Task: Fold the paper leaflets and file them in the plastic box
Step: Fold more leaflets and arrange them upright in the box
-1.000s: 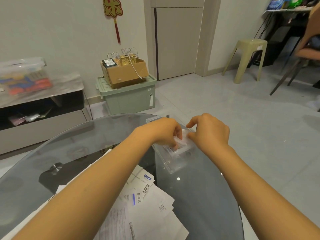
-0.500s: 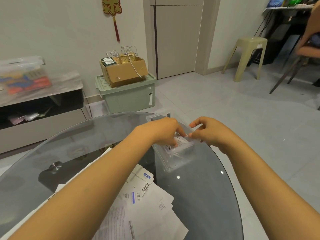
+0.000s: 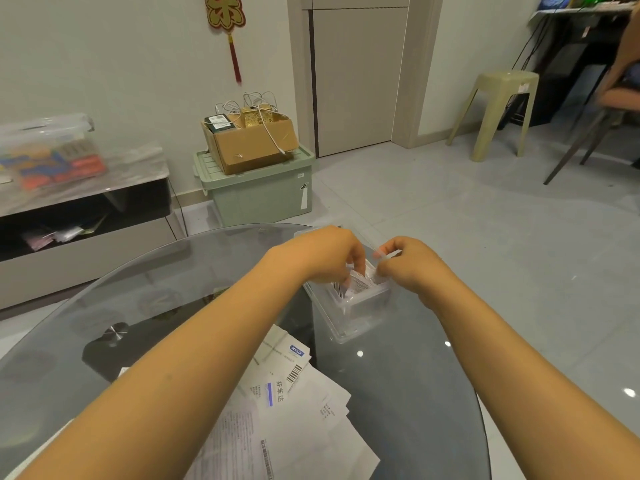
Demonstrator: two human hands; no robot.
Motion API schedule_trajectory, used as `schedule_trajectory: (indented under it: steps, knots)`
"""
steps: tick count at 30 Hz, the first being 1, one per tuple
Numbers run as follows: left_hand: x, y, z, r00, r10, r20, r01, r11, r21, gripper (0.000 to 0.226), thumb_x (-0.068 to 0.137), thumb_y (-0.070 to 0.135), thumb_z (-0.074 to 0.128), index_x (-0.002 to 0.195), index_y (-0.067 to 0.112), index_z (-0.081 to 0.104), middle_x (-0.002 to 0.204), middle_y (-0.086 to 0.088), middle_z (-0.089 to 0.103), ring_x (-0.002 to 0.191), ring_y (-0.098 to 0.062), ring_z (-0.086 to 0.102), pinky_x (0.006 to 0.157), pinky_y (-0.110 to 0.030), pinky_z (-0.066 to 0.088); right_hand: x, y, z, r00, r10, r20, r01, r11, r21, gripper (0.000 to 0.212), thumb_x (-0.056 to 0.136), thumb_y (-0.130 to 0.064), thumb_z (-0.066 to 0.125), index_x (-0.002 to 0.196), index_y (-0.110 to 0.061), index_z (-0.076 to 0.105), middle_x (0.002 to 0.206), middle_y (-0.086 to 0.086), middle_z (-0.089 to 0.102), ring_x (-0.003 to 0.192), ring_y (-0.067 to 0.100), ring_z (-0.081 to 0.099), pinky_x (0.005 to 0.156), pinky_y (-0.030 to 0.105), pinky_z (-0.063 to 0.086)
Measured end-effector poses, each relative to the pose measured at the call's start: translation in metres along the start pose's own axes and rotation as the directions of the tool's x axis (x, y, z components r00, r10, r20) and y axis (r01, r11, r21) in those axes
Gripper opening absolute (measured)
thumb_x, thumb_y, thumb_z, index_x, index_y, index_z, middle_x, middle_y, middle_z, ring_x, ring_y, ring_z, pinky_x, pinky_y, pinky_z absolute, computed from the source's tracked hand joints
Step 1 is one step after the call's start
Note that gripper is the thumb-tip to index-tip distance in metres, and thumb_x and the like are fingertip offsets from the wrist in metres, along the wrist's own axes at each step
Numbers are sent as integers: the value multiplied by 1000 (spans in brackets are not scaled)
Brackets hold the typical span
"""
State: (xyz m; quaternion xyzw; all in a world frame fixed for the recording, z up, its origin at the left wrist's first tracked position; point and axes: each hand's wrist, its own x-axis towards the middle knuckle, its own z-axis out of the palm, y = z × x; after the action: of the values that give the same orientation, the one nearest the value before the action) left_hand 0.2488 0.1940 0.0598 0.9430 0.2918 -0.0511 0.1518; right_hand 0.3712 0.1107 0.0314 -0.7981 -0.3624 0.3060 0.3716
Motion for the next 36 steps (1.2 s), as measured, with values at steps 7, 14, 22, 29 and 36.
schedule_trajectory:
  steps: [7,14,22,29,36]
  knots:
    - [-1,-1,0,999,-6,-37,2,994,-108,29,86,11,56,104,31,67,117,7,63,98,-9,58,78,-23,44,2,2,2,998,25,53,-29,997,67,29,79,5,58,101,-14,57,74,-2,46,61,12,39,48,21,28]
    - [-7,1,-11,997,15,71,2,971,-240,31,72,46,76,100,39,65,111,17,58,107,-6,55,83,-25,39,4,3,6,1000,18,17,-19,999,40,26,77,3,57,96,-15,55,83,4,57,80,23,54,67,28,42]
    - [-4,-4,-10,995,4,98,10,989,-147,39,76,34,77,111,38,62,125,11,56,114,-13,54,91,-29,41,1,1,1,1000,-1,30,-2,992,128,29,76,-2,65,101,-15,59,83,-1,57,79,17,53,59,25,40]
    - [1,-3,-4,997,-30,67,34,998,-58,43,75,32,77,114,31,59,123,9,58,109,-13,56,89,-30,47,-3,-3,-6,985,-4,171,-5,999,50,55,67,-12,79,114,-19,53,100,-1,57,97,20,53,71,28,40]
    - [2,-7,3,998,-50,-37,49,998,-26,25,80,29,72,102,25,61,106,6,61,98,-15,58,83,-28,49,1,-4,-3,953,26,301,-40,998,39,72,67,-15,78,131,-23,46,123,4,51,114,22,48,70,25,39]
